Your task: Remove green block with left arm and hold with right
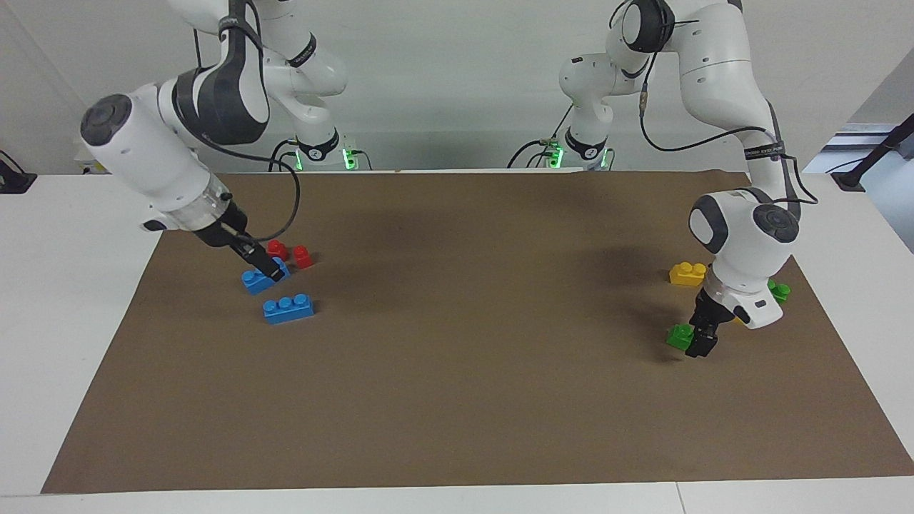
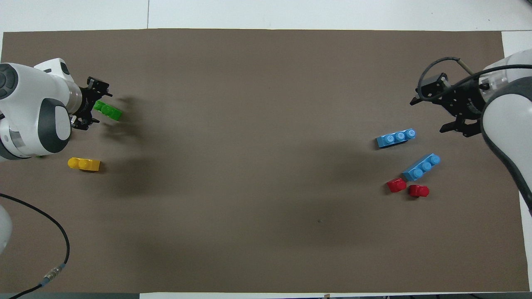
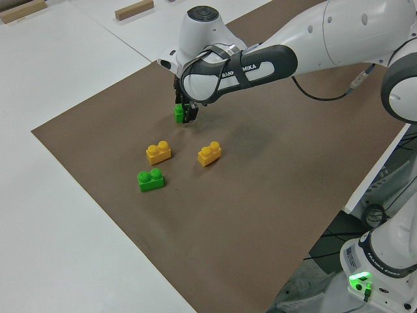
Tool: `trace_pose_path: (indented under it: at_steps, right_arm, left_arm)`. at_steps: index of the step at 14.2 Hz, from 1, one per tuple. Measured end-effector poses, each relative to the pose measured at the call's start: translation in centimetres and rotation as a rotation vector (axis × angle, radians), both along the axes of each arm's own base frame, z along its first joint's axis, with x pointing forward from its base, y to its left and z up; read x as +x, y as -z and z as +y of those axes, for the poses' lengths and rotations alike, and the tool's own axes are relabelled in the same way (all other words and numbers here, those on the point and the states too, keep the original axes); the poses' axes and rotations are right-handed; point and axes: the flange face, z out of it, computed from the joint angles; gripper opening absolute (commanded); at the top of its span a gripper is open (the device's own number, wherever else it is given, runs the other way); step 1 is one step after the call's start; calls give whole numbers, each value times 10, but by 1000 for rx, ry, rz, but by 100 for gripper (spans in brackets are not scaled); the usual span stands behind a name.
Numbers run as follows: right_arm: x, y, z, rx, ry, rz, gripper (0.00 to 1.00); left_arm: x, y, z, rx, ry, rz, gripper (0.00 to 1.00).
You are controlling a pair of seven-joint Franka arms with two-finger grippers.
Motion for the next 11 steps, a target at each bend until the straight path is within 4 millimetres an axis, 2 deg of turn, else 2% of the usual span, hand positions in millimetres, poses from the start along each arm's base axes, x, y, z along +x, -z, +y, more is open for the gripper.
trace_pose_path:
  at_steps: [2, 5, 7, 11]
  right_arm:
    - [-16, -39, -7, -53, -203, -68, 100]
    - [-37, -77, -9, -109, -375, -98, 100]
    - [-41, -87, -9, -118, -432, -105, 100]
    - [-41, -84, -8, -118, -452, -100, 100]
  left_arm:
    - [8, -23, 0, 1, 2, -26, 100]
    - [14, -88, -2, 10, 62, -28, 100]
    - [4, -133, -4, 26, 183, -5, 100]
    - [-33, -204, -9, 67, 541, 41, 100]
